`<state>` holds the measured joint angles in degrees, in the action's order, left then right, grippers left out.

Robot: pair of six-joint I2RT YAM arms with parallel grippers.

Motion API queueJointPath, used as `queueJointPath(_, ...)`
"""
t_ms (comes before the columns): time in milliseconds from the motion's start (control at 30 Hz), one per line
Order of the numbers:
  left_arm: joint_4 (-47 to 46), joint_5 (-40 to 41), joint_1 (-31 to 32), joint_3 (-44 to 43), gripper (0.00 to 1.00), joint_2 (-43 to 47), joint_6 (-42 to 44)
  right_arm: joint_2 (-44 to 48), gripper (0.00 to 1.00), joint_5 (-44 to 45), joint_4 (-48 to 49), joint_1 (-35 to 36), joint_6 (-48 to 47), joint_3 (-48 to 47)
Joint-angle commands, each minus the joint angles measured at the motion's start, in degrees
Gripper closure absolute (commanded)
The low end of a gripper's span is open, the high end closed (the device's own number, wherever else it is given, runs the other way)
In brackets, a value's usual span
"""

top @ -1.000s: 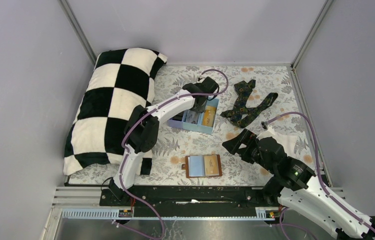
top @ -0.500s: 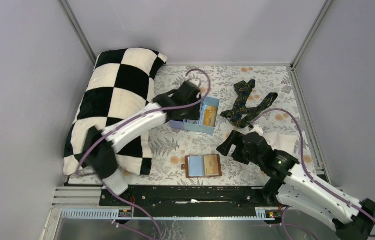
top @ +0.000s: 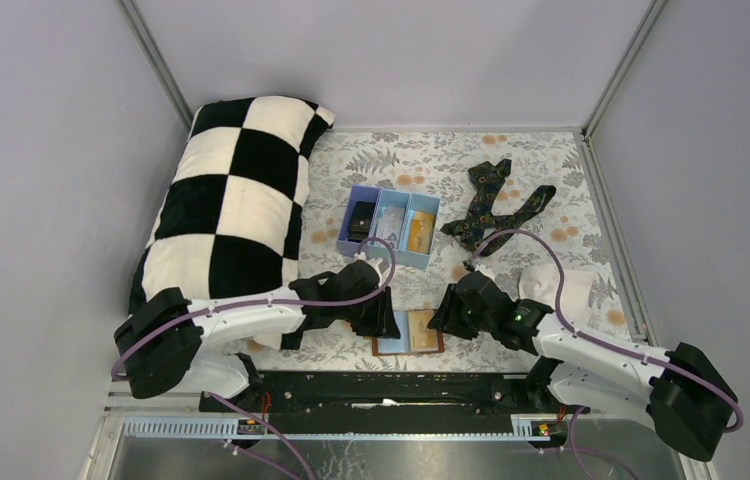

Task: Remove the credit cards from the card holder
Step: Remove the credit card from the card holder.

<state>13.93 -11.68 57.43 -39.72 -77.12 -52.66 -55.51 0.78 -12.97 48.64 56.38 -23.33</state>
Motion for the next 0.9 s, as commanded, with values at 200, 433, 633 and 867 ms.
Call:
queueJointPath(200,-19.1,0.3,0.7,2.2,0.62,-1.7,-7.5,-3.5,0.66,-3.2,9.8,0.4,0.2,2.5)
queueJointPath(433,-22.5,0.2,0.8,4.2,0.62,-5.7,-8.4,-5.4,0.67,-2.8,11.5,0.4,0.5,3.7)
queueJointPath(633,-23.7,-0.4,0.8,5.0,0.61,-8.2,-8.8,-3.0,0.67,-1.6,9.9,0.4,0.6,4.1)
queueJointPath(867,-23.5,-0.5,0.8,5.4,0.62,-10.7,-8.8,-2.4,0.67,-1.4,9.3,0.4,0.4,4.8)
